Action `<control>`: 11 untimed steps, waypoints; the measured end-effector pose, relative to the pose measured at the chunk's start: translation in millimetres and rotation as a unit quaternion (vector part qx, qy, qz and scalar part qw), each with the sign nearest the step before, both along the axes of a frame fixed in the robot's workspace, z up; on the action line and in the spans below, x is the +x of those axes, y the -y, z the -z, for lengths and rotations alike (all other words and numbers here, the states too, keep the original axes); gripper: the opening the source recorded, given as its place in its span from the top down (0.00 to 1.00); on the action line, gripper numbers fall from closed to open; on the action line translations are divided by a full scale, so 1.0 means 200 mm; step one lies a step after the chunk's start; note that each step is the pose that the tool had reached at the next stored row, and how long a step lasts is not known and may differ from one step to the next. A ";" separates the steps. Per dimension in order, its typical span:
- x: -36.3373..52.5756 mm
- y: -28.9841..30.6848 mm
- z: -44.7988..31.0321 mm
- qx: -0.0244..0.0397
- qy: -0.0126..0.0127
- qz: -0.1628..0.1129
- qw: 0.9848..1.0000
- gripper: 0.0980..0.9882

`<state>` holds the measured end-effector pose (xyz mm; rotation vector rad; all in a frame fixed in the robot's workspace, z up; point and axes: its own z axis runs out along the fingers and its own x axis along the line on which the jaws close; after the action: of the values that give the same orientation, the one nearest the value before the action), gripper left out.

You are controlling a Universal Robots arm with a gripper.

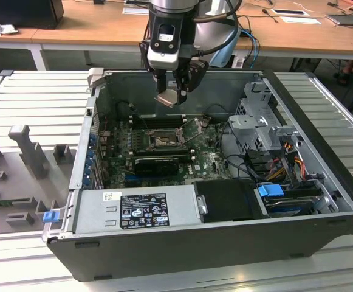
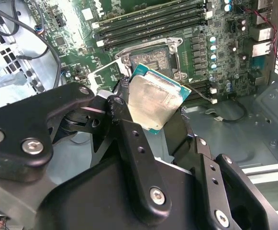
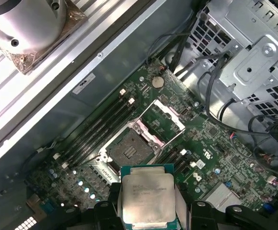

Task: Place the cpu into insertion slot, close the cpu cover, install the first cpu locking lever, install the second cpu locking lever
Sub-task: 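Place the cpu into insertion slot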

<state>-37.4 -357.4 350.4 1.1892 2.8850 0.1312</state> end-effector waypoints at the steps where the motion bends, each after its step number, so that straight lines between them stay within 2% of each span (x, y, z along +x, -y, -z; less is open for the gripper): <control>1: 0.000 0.000 0.000 0.000 0.000 0.002 1.000 0.51; 11: 0.000 0.000 0.004 0.000 0.000 0.024 1.000 0.51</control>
<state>-37.4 -357.5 349.6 1.2576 2.8536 0.1304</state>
